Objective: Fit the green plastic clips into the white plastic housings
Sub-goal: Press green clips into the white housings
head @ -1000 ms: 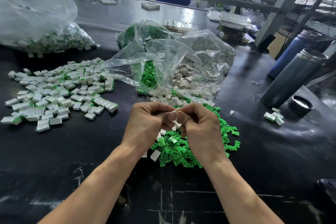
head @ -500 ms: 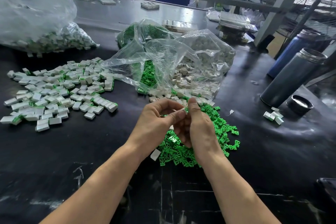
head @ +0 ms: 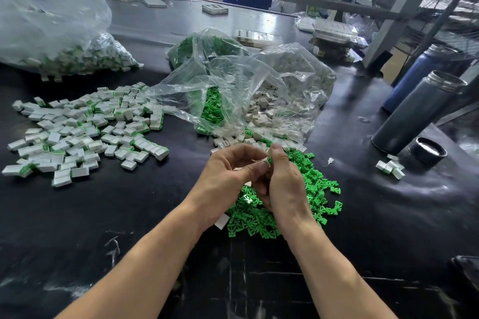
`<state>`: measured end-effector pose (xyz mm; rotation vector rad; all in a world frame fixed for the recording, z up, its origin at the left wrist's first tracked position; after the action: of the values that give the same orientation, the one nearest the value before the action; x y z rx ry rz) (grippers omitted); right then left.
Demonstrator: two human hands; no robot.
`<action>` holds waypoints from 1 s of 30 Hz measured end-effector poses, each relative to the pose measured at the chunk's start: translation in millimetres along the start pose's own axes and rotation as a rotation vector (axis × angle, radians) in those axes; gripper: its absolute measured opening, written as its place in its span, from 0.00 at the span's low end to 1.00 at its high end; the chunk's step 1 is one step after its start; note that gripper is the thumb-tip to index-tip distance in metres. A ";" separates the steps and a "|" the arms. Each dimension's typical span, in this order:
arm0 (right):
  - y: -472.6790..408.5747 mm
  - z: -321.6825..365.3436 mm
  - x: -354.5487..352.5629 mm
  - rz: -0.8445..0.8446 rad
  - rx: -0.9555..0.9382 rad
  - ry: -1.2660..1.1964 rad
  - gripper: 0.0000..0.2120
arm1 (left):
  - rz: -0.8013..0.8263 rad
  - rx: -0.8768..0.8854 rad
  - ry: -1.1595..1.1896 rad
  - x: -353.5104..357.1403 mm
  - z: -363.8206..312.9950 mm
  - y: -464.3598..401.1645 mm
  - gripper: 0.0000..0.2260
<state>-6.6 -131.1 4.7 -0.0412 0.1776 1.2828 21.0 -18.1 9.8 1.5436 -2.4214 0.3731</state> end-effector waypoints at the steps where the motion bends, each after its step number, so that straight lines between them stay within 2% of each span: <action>1: -0.7 -0.3 0.4 0.002 -0.011 -0.004 0.34 | -0.001 0.000 0.009 0.2 0.0 -0.1 0.06; 4: -2.6 -0.8 0.2 -0.003 -0.070 -0.002 0.33 | -0.003 0.001 0.013 -0.6 0.5 -1.6 0.07; 9: -4.6 -2.4 -1.9 -0.095 -0.176 0.220 0.27 | -0.008 0.021 -0.122 -1.9 2.3 -3.4 0.06; 12: -7.1 -4.5 -3.6 -0.168 -0.190 0.270 0.30 | -0.027 0.026 -0.168 -3.0 3.6 -3.6 0.05; 30: -11.4 -4.9 3.0 -0.239 -0.252 0.332 0.27 | -0.048 0.051 -0.149 -5.0 3.3 -4.2 0.03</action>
<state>4.5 -132.2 -1.4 -0.4794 0.2858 1.0468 26.6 -16.7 5.4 1.7048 -2.4984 0.3236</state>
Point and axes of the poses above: each hand's wrist, its own y-axis away from the middle knuckle, its own x-axis out of the palm, z = x × y, the point moved 3 cm from there along -y, towards the middle knuckle, and after that the axes turned 9 degrees about y, right-handed, at the moved point
